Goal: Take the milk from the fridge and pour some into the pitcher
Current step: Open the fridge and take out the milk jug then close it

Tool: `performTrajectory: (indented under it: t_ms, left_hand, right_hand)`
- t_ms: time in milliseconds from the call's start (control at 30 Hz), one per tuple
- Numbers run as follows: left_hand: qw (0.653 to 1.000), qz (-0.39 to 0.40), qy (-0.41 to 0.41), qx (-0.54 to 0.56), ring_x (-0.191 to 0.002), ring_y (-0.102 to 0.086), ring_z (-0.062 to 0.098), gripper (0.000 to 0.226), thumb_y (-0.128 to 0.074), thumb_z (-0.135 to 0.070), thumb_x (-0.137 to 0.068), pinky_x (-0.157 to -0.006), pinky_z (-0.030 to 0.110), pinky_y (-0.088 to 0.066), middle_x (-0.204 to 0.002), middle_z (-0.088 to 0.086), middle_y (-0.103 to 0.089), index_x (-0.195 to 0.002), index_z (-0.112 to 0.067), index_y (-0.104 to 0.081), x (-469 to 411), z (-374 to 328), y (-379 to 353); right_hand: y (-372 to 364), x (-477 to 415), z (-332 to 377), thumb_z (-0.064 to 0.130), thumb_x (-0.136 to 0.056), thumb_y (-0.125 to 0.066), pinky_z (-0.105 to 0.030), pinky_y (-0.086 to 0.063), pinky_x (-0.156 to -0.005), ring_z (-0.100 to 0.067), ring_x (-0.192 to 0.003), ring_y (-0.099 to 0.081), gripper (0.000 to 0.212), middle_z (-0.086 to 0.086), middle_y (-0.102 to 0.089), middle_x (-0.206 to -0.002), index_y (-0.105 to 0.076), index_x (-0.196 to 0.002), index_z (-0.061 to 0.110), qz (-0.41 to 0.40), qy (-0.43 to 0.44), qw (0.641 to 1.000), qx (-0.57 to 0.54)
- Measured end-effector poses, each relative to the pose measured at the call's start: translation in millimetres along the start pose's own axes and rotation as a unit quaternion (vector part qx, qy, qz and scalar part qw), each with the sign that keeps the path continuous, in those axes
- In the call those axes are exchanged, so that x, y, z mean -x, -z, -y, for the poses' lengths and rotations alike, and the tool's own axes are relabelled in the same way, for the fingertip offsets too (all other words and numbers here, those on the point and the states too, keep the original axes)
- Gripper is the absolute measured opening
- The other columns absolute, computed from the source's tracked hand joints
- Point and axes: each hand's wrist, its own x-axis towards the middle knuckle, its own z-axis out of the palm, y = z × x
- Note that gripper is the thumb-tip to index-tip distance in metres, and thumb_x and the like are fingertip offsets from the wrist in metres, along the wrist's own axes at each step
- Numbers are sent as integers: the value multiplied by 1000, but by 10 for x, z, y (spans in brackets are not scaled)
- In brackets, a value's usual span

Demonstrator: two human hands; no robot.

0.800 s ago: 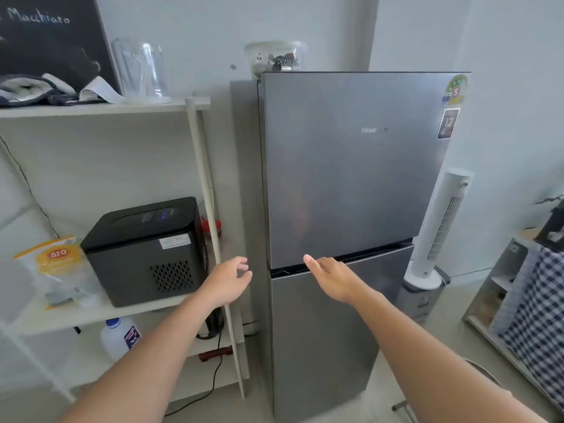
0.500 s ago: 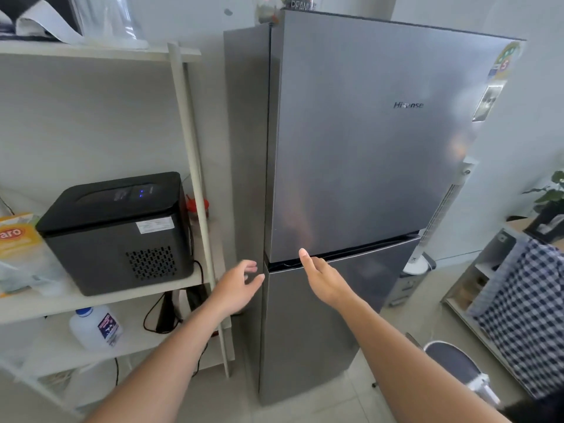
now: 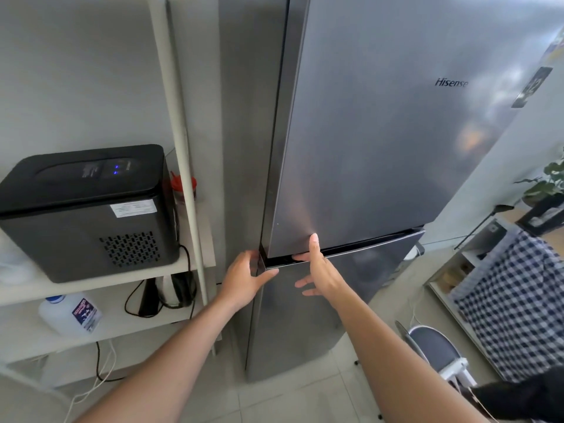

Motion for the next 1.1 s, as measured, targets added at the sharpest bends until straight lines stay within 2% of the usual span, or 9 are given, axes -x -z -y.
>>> performTrajectory:
  t_ms: [167, 267, 367, 500, 633, 733, 833, 967, 1100]
  left_hand:
    - [1000, -20, 14, 15, -120, -71, 7, 59, -89, -60, -87, -100, 33, -56, -127, -17, -75, -133, -30, -66, -34, 50, -30]
    - [1000, -11, 15, 12, -122, -70, 5, 55, -89, -58, -88, -101, 30, -54, -129, -19, -74, -130, -36, -63, -36, 52, -22]
    - [1000, -10, 9, 12, -123, -71, 5, 57, -90, -56, -88, -103, 30, -55, -129, -18, -75, -132, -31, -65, -37, 55, -30]
    - [1000, -6, 16, 20, -120, -70, 4, 63, -92, -58, -85, -103, 32, -56, -129, -15, -75, -134, -28, -66, -16, 22, 3]
    - [999, 28, 8, 13, -110, -67, -10, 69, -93, -68, -76, -85, 17, -52, -121, -22, -73, -128, -32, -66, 146, -52, 48]
    - [997, 69, 6, 22, -108, -71, -7, 70, -96, -73, -67, -87, 21, -55, -115, -21, -74, -119, -37, -67, 335, -69, 31]
    - [984, 137, 21, 109, -105, -79, 6, 54, -100, -55, -76, -96, 33, -61, -111, -8, -83, -116, -29, -74, 464, 27, 26]
    - [964, 183, 39, 190, -110, -82, 21, 30, -75, -38, -107, -108, 36, -60, -110, 2, -87, -127, -15, -75, 616, 228, -105]
    - [972, 153, 65, 166, -105, -82, 11, 26, -62, -36, -114, -102, 33, -63, -111, -5, -87, -125, -17, -77, 624, 406, -376]
  right_hand:
    - [-32, -15, 27, 102, -85, -1, -49, -65, -96, -24, -71, -59, 106, -1, -51, -76, -70, -133, 38, 5, -34, 999, 15]
    - [-66, 1, 48, 102, -84, 0, -47, -64, -84, -16, -81, -48, 107, 11, -42, -86, -68, -136, 38, -3, -35, 999, 17]
    - [-97, 25, 82, 98, -88, 1, -45, -60, -75, -25, -106, -49, 106, 3, -50, -111, -69, -134, 34, -10, -37, 999, 5]
    - [-88, 78, 106, 92, -95, 0, -48, -60, -86, -30, -131, -52, 102, -1, -48, -144, -73, -122, 27, -11, -33, 999, 0]
    - [-53, 80, 41, 90, -99, -10, -47, -59, -84, -29, -133, -51, 94, 3, -45, -146, -74, -122, 25, -6, -34, 999, 10]
    - [-19, 95, -136, 82, -105, -34, -45, -62, -77, -25, -105, -64, 82, 0, -62, -120, -73, -109, 10, -38, 15, 994, 102]
    - [64, 194, -364, 69, -106, -52, -42, -58, -81, -29, -87, -66, 66, -4, -68, -83, -58, -90, 5, -153, 58, 971, 176]
    - [227, 309, -642, 58, -104, -63, -46, -57, -85, -23, -100, -64, 38, 4, -61, -105, -49, -103, 23, -272, 95, 946, 152]
    - [430, 440, -780, 52, -106, -65, -39, -44, -106, -26, -134, -44, 58, -3, -45, -145, -48, -147, 15, -293, 102, 928, 206]
